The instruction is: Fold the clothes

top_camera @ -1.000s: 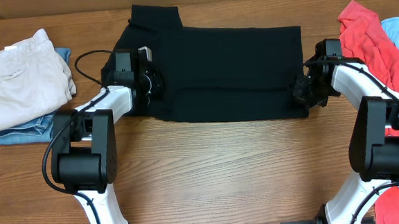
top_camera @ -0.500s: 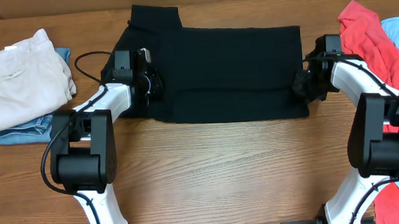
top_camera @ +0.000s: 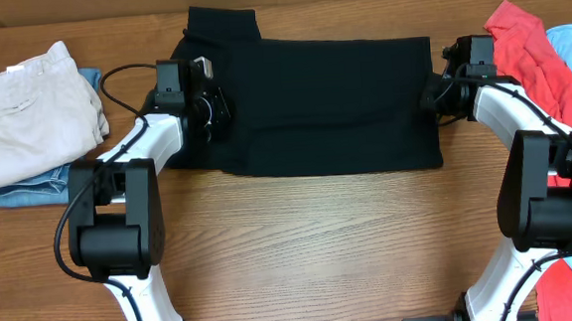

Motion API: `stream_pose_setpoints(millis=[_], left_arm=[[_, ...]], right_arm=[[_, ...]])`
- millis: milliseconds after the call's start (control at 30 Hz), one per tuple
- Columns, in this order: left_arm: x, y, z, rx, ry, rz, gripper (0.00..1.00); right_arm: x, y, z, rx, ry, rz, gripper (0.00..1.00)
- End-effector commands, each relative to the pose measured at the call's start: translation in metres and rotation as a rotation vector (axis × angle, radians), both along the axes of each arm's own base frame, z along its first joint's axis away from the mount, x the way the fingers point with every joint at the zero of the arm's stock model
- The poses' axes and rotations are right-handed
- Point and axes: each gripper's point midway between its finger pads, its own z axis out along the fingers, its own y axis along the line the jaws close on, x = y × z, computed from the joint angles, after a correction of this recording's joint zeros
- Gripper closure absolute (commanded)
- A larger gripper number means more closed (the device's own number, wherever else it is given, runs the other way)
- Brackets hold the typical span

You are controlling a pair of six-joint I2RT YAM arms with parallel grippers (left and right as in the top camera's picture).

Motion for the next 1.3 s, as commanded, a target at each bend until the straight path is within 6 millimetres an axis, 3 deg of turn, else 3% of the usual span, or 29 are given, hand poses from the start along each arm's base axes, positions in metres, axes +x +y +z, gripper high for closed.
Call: stream_pose_setpoints(millis=[0, 167, 300, 400, 500, 600, 800, 900, 1133, 1233, 1267], left_arm=[[0.005, -0.003, 0.047, -0.028, -0.076, -0.023, 0.83], [-0.022, 0.0, 0.051, 0.031, -0.013, -0.085, 0.86], [-0.072, 0.044, 0.013, 0.236, 0.255, 0.026, 0.87], [-0.097, 0.062, 0.003, 0.327, 0.365, 0.051, 0.85], [-0.11, 0.076, -0.001, 0.399, 0.419, 0.068, 0.73], [-0.116, 0.087, -0.002, 0.464, 0.443, 0.089, 0.61], [-0.118, 0.107, -0.001, 0.569, 0.451, 0.132, 0.56], [-0.118, 0.107, -0.001, 0.569, 0.448, 0.133, 0.5], [-0.117, 0.111, -0.001, 0.585, 0.445, 0.143, 0.49], [-0.117, 0.119, 0.0, 0.624, 0.445, 0.16, 0.46], [-0.118, 0.123, -0.001, 0.643, 0.447, 0.167, 0.46]], right_arm=[[0.0, -0.001, 0.002, -0.003, 0.013, -0.006, 0.88], [-0.025, -0.009, 0.017, 0.005, 0.083, -0.029, 0.87], [-0.067, -0.01, 0.028, 0.019, 0.217, -0.043, 0.73], [-0.089, -0.007, 0.023, 0.03, 0.308, -0.043, 0.58], [-0.105, -0.004, 0.02, 0.038, 0.377, -0.043, 0.56], [-0.115, -0.003, 0.019, 0.044, 0.418, -0.042, 0.54], [-0.129, -0.002, 0.011, 0.044, 0.467, -0.04, 0.54], [-0.139, 0.002, 0.001, 0.047, 0.491, -0.034, 0.54], [-0.147, 0.003, -0.023, 0.046, 0.48, -0.034, 0.55], [-0.147, 0.003, -0.027, 0.044, 0.469, -0.034, 0.66], [-0.146, 0.003, -0.027, 0.044, 0.466, -0.034, 0.78]])
